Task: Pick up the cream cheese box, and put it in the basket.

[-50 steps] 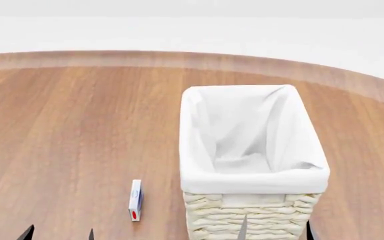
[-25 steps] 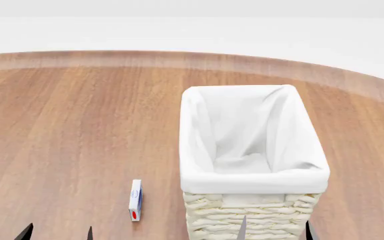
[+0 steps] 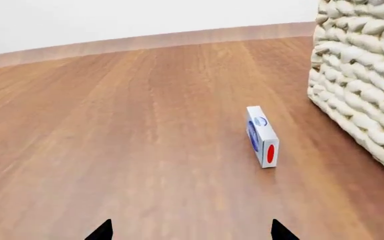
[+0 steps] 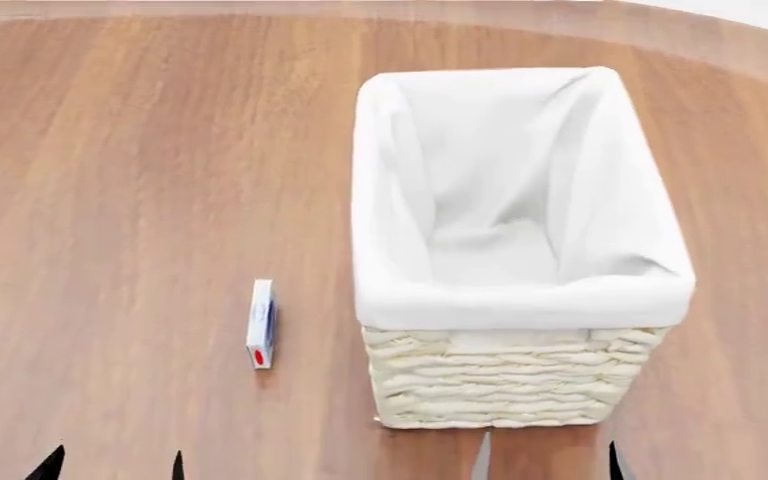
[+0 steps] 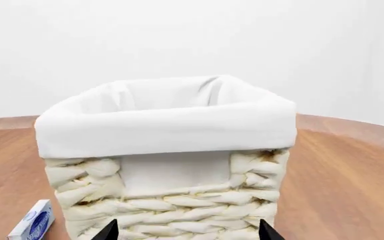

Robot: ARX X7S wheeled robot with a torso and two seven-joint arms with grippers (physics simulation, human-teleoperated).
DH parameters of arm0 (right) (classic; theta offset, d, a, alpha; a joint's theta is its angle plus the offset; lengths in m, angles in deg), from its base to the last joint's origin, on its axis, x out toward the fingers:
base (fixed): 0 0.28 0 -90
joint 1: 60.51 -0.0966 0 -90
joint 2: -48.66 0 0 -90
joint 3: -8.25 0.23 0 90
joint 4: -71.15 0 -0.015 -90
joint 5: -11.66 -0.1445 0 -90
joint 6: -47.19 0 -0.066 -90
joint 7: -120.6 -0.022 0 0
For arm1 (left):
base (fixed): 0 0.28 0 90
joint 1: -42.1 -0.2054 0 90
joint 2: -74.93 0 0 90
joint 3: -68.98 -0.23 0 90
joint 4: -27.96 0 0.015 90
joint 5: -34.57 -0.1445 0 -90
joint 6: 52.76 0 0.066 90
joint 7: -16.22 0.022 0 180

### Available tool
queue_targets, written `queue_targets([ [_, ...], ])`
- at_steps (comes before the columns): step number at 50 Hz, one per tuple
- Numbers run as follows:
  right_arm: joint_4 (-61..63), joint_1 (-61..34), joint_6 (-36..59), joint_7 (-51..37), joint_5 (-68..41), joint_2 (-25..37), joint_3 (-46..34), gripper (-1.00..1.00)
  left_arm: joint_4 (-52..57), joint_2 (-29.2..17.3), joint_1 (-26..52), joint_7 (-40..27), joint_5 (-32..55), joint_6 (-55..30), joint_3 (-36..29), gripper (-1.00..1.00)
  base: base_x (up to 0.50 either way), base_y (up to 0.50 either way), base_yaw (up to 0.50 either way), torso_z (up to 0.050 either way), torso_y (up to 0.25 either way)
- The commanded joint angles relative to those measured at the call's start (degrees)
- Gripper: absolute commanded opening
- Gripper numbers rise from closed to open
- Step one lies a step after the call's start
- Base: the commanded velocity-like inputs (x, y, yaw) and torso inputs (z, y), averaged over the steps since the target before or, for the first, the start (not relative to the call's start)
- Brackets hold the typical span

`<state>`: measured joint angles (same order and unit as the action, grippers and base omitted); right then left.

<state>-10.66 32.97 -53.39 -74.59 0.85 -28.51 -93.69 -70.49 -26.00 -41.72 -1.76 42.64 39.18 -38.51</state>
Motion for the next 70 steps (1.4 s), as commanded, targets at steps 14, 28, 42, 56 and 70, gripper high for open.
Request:
queue_targets([
  [14, -0.3, -0.2, 0.1, 0.2, 0.0, -0.3, 0.3, 1.0, -2.2, 0.7, 1.8, 0.8, -0.8, -0.8, -0.7, 1.0, 0.0, 0.0, 0.0, 0.0, -0.189],
  [28, -0.4, -0.4, 0.1, -0.1, -0.3, 0.0, -0.1, 1.0, -10.7, 1.6, 14.7, 12.2, 7.2, -8.2, -2.0, 1.0, 0.0, 0.0, 0.0, 0.0, 0.0],
  [42, -0.4, -0.6, 0.3, -0.4, -0.8, 0.4, -0.3, 1.0, -24.1, 4.8, 24.5, 15.3, 9.5, -7.7, -1.6, 1.0, 0.0, 0.0, 0.0, 0.0, 0.0],
  [56, -1.7, -1.2, 0.2, -0.6, -0.5, 0.6, -1.1, 1.0, -26.0, 5.7, 26.2, 14.3, 9.2, -6.4, -2.5, 1.0, 0.0, 0.0, 0.0, 0.0, 0.0],
  [70, -1.6, -1.3, 0.4, -1.0, -0.7, 0.9, -1.4, 1.0, -30.7, 7.0, 31.5, 13.5, 9.1, -6.6, -3.3, 1.0, 0.0, 0.0, 0.0, 0.0, 0.0],
])
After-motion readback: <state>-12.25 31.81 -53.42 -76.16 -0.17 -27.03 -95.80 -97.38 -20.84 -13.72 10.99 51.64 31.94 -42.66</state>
